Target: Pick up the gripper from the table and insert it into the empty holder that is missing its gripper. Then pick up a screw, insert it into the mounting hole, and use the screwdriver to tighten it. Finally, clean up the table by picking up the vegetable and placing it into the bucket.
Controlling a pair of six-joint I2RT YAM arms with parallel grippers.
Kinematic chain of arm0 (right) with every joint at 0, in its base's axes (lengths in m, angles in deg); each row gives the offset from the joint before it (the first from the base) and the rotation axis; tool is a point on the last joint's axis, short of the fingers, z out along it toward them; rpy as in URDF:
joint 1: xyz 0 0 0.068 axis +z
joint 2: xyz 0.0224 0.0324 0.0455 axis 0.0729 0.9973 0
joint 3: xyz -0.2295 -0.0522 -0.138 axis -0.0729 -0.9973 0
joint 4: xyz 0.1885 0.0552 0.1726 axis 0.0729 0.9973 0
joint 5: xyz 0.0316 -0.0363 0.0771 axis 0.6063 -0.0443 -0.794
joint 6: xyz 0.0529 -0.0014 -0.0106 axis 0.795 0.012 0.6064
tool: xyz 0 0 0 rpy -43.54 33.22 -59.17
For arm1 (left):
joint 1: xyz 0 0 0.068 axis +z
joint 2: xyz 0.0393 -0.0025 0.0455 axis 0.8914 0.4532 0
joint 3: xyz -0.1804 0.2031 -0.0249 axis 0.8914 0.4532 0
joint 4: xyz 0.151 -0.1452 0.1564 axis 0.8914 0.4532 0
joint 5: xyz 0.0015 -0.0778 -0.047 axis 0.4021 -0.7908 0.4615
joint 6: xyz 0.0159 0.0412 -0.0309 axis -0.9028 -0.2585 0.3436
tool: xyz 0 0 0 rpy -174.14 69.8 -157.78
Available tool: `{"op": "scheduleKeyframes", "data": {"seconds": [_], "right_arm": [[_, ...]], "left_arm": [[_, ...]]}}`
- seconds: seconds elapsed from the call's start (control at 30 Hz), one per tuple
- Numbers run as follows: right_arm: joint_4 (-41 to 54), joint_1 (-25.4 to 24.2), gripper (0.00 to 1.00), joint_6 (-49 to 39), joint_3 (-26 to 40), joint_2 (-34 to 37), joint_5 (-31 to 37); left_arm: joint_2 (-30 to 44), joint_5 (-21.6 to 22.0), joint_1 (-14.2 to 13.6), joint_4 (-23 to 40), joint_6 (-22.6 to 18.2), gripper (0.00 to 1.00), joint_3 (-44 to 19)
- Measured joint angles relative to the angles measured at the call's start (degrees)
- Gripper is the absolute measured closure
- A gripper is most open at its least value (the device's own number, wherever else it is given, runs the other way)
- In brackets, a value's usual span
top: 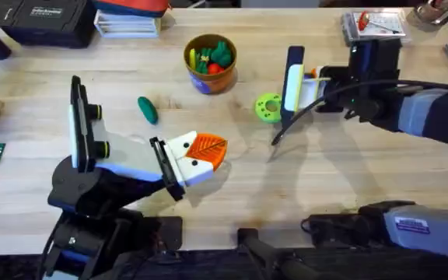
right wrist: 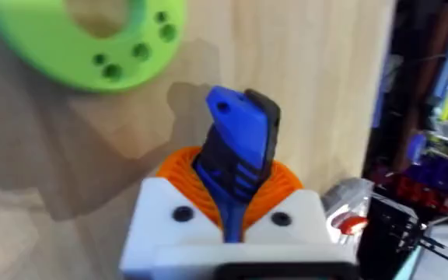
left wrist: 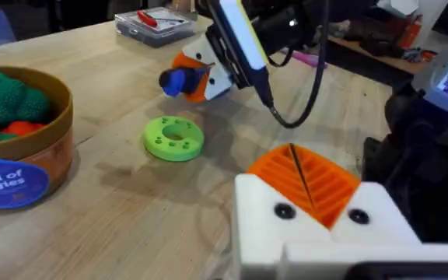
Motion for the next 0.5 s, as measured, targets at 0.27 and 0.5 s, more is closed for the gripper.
{"op": "scheduleKeyframes", "data": {"seconds": [0.27, 0.5], "right_arm": [[2.1, 0.0, 0.160, -0.7, 0.5, 0.1, 0.4], [2.6, 0.1, 0.010, 6.6, 1.3, -1.0, 0.7]], "left_arm": [[0.0, 0.0, 0.0, 0.0, 0.0, 0.997, 0.0], [0.0, 0.0, 0.0, 0.0, 0.0, 0.996, 0.0]]}}
